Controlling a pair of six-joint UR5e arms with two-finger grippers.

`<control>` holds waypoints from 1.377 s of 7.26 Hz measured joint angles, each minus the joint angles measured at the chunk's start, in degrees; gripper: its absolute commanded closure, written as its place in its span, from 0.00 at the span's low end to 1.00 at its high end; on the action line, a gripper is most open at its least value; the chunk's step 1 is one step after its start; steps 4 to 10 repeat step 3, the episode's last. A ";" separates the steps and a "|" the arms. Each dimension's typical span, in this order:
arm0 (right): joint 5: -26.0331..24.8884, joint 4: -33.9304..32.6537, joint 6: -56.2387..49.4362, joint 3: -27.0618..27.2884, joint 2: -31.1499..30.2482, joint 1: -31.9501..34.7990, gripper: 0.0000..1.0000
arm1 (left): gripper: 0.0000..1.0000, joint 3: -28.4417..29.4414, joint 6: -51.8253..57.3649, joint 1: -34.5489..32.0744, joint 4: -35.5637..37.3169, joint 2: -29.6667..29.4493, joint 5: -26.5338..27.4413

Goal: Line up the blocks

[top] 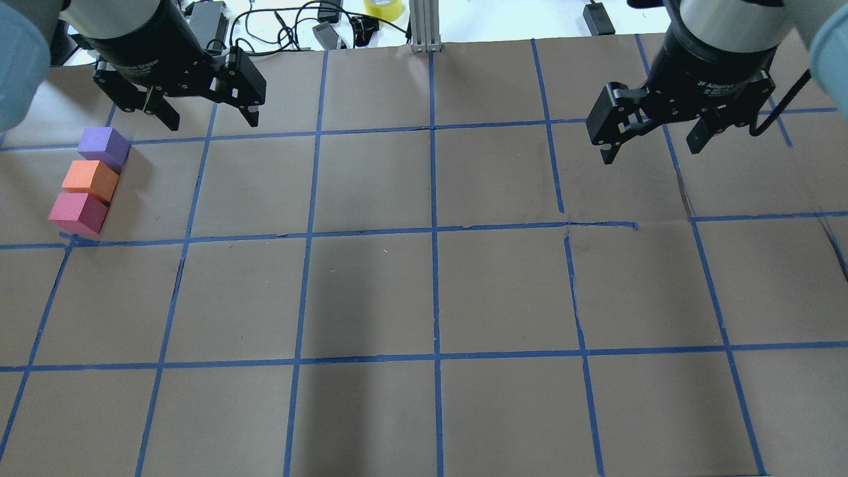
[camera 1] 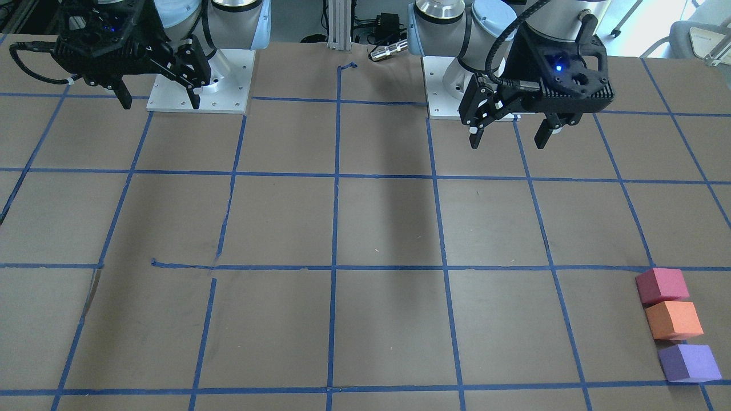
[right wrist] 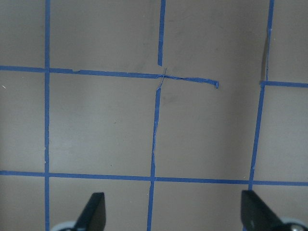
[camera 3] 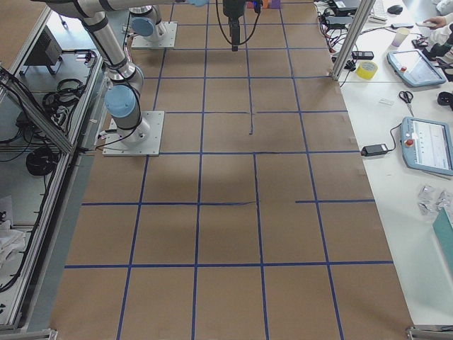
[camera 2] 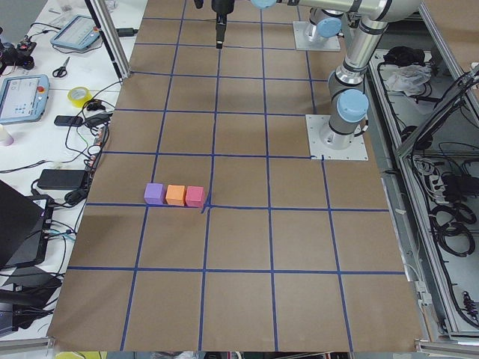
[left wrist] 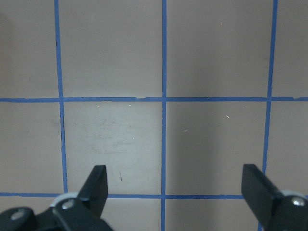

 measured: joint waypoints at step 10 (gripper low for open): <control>-0.03 -0.09 0.09 0.00 -0.03 0.00 0.00 | 0.00 -0.31 -0.01 -0.07 -0.05 0.11 0.31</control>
